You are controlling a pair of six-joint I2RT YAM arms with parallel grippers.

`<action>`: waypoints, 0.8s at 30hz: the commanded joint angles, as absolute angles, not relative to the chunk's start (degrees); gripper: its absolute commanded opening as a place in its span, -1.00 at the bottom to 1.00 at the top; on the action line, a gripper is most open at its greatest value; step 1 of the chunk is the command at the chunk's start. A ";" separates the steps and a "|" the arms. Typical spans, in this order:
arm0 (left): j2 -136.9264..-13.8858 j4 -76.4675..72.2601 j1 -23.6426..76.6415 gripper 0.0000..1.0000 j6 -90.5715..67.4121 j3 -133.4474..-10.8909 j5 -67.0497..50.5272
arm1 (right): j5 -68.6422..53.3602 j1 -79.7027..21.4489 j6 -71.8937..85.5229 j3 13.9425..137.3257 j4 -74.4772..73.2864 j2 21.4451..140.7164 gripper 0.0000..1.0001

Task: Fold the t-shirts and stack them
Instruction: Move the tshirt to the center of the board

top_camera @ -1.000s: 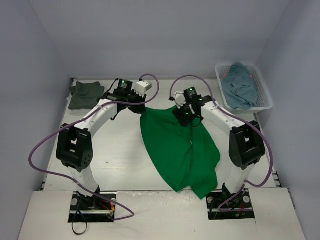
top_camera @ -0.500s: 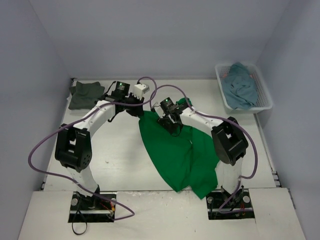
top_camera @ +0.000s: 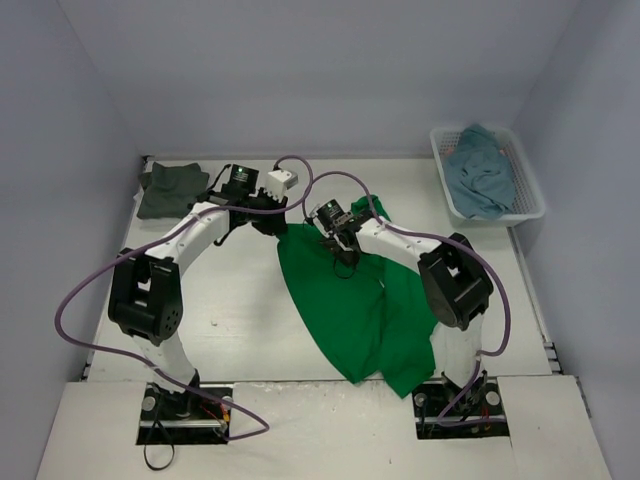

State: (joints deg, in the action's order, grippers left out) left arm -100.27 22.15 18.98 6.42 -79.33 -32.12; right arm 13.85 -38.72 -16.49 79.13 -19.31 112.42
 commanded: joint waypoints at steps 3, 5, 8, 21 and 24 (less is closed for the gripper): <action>-95.80 20.39 18.28 -1.00 7.29 -80.24 -33.75 | 16.35 -38.76 -15.82 78.84 -18.90 112.15 -0.09; -95.71 20.57 18.19 -1.00 7.65 -80.07 -33.75 | 16.17 -38.76 -15.82 78.49 -18.81 112.85 -0.10; -95.89 20.57 17.76 -1.00 7.73 -79.81 -34.01 | 15.38 -38.76 -15.56 78.05 -18.81 113.38 -0.14; -96.33 19.86 17.23 -1.00 8.00 -78.75 -34.37 | 13.80 -38.76 -15.73 78.31 -18.72 114.87 -0.26; -96.59 19.95 17.23 -1.00 8.09 -78.84 -34.37 | 13.10 -38.76 -15.73 78.31 -18.72 115.22 -0.34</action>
State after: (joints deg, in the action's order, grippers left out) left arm -100.27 22.09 17.87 7.07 -77.78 -33.19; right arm 13.30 -38.72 -16.47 77.71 -18.46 114.98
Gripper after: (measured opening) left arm 0.006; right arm 0.341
